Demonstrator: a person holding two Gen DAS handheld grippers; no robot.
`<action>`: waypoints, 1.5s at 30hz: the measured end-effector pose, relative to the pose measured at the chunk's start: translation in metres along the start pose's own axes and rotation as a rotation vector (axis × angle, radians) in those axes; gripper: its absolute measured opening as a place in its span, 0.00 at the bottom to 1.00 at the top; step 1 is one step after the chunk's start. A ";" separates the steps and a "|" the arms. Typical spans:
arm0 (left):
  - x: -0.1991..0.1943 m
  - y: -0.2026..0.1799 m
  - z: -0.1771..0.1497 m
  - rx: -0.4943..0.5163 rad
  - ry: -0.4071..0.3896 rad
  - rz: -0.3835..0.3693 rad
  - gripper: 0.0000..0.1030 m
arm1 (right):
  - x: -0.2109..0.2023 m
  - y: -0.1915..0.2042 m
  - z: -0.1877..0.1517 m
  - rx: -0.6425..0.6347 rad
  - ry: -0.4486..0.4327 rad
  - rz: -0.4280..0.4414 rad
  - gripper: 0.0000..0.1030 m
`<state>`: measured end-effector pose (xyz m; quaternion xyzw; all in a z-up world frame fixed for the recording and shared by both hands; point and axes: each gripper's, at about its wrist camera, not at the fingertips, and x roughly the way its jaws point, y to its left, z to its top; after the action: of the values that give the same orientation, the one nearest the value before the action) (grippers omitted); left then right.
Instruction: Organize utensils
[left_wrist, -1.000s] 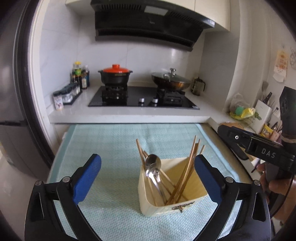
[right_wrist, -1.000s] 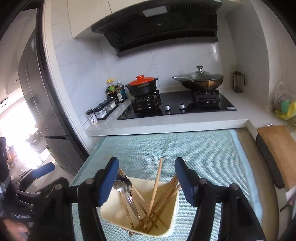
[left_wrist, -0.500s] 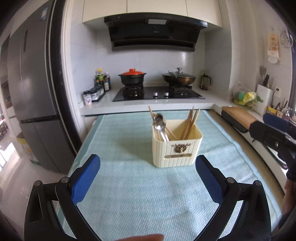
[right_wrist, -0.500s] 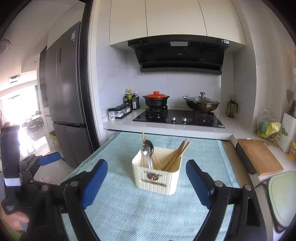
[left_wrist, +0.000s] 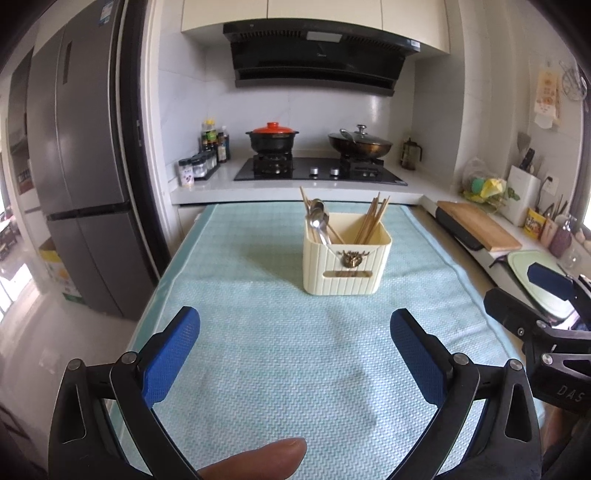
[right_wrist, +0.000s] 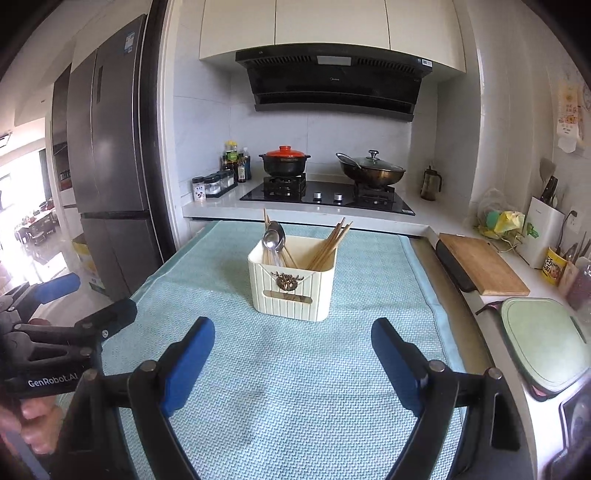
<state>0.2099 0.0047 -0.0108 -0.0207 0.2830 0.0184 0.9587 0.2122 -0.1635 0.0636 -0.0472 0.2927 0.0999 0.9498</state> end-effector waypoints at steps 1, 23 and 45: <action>-0.002 -0.001 0.000 0.002 -0.001 0.002 1.00 | -0.004 0.002 -0.001 0.000 -0.002 -0.004 0.86; -0.008 0.002 -0.003 -0.012 0.020 0.043 1.00 | -0.012 0.014 -0.008 -0.006 0.013 0.005 0.86; -0.012 0.004 -0.002 -0.012 0.010 0.061 1.00 | -0.020 0.020 -0.006 -0.009 0.003 0.020 0.86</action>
<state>0.1990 0.0078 -0.0064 -0.0177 0.2880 0.0493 0.9562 0.1883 -0.1486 0.0690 -0.0487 0.2939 0.1106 0.9482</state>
